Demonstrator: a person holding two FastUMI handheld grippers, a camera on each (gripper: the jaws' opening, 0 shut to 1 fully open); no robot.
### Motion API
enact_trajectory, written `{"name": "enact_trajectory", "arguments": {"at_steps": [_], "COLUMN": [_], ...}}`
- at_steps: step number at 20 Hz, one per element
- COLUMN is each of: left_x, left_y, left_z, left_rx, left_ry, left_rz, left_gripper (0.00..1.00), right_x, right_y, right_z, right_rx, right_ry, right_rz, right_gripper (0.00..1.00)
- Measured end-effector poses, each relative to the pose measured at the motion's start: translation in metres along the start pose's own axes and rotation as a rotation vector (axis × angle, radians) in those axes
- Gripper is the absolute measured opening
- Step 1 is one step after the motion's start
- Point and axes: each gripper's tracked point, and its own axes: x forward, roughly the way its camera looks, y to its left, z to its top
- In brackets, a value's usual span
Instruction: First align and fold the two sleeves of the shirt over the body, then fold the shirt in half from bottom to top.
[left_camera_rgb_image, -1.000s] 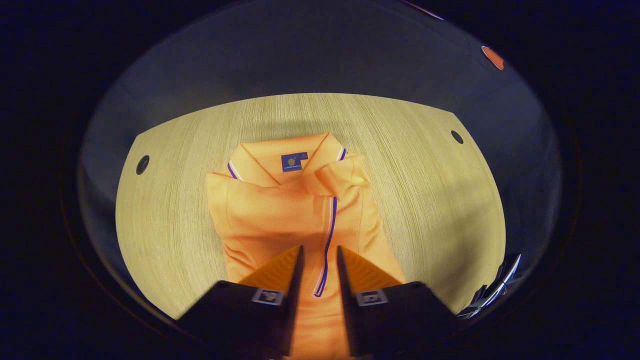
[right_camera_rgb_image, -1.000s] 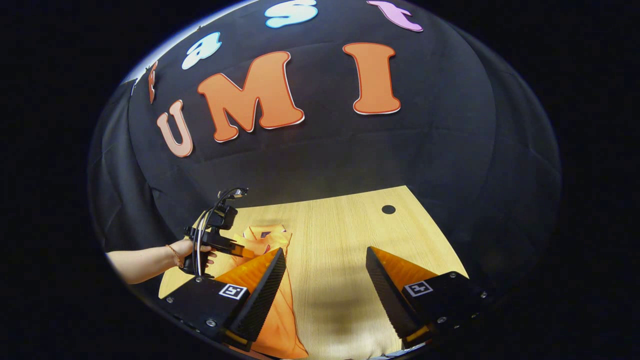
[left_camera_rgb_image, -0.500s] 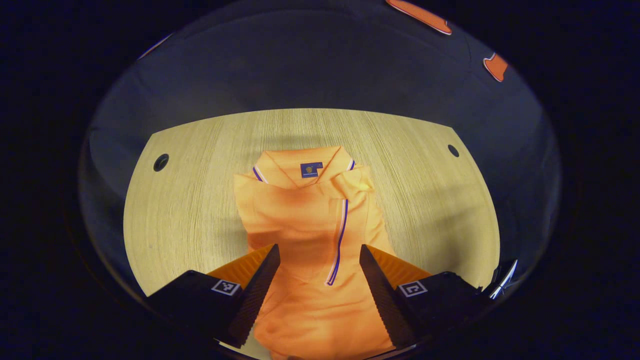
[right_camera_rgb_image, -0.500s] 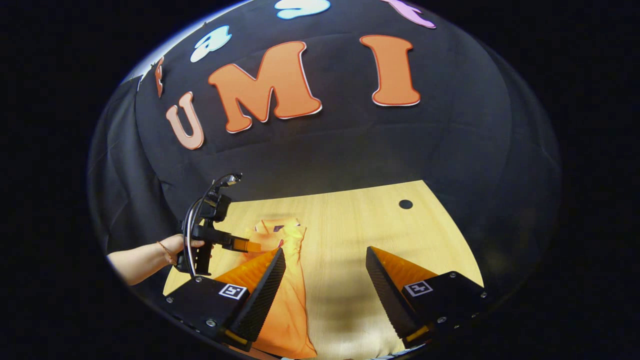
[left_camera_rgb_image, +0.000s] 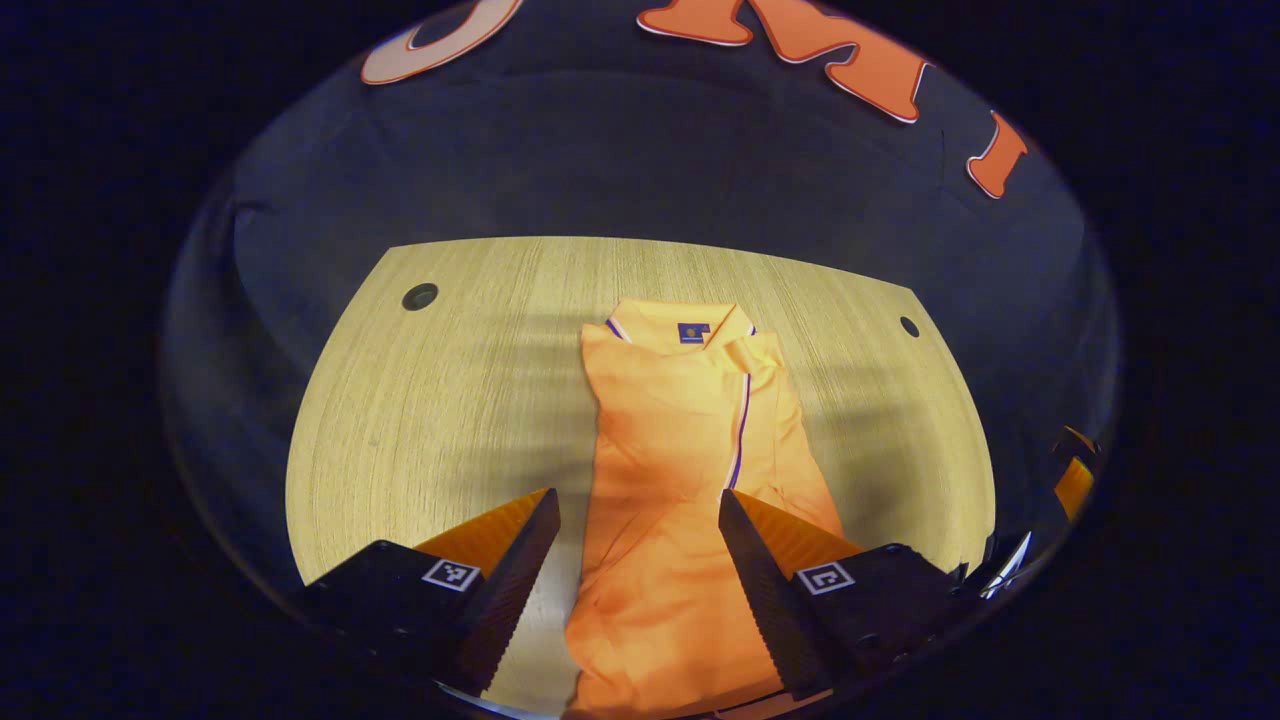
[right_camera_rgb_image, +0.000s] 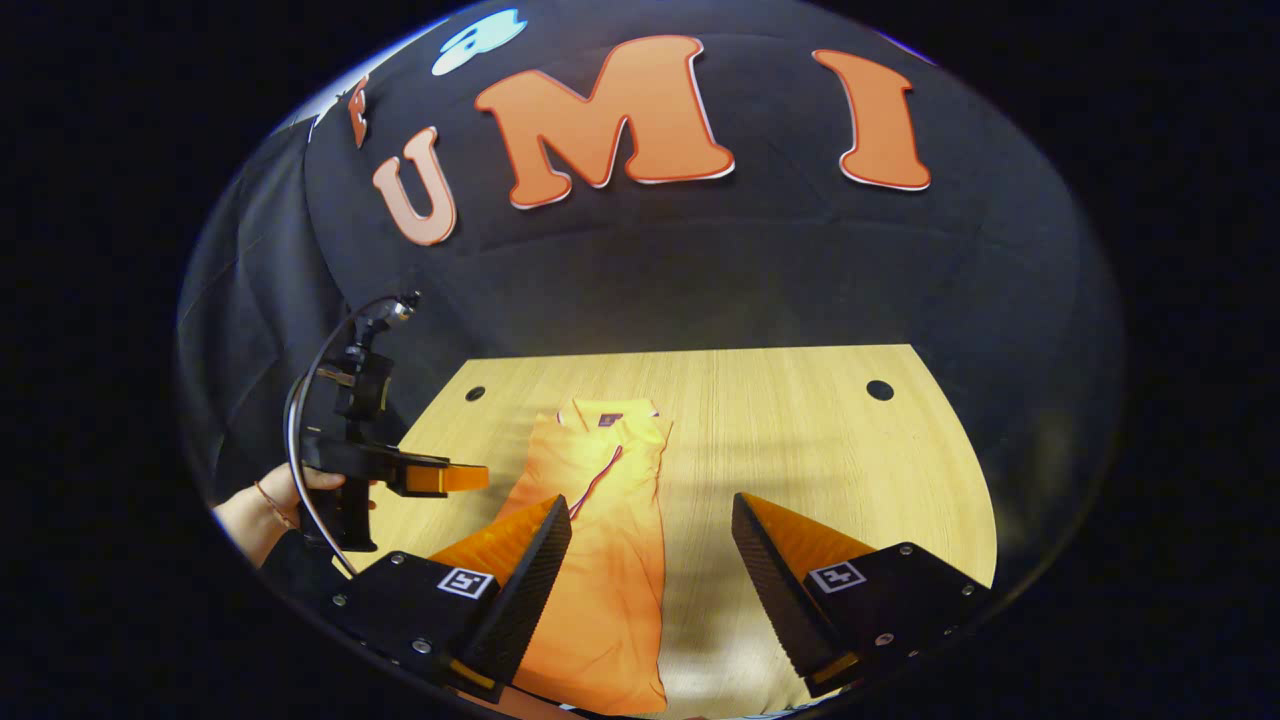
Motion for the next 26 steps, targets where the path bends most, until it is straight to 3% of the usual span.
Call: {"name": "enact_trajectory", "arguments": {"at_steps": [6, 8, 11, 17, 22, 26], "left_x": [-0.036, -0.044, -0.056, -0.059, -0.065, -0.053], "left_y": [0.035, 0.045, 0.040, 0.025, 0.028, 0.035], "left_z": [-0.067, -0.086, -0.116, -0.211, -0.303, -0.317], "left_rx": [0.021, 0.027, 0.024, 0.040, 0.006, 0.000], "left_ry": [0.038, 0.050, 0.064, 0.222, 0.380, 0.403], "left_rz": [0.028, 0.062, 0.056, 0.035, 0.060, 0.098], "left_gripper": [0.99, 0.99, 0.99, 0.99, 0.99, 0.99], "right_x": [0.014, 0.013, 0.014, -0.011, -0.023, -0.025], "right_y": [0.008, 0.012, 0.021, 0.028, 0.025, 0.020], "right_z": [-0.045, -0.078, -0.138, -0.251, -0.294, -0.318], "right_rx": [-0.012, -0.029, -0.030, -0.046, -0.076, -0.084], "right_ry": [0.115, 0.179, 0.311, 0.577, 0.688, 0.751], "right_rz": [-0.037, -0.047, -0.044, -0.062, -0.072, -0.088], "right_gripper": [0.99, 0.99, 0.99, 0.99, 0.99, 0.99]}}
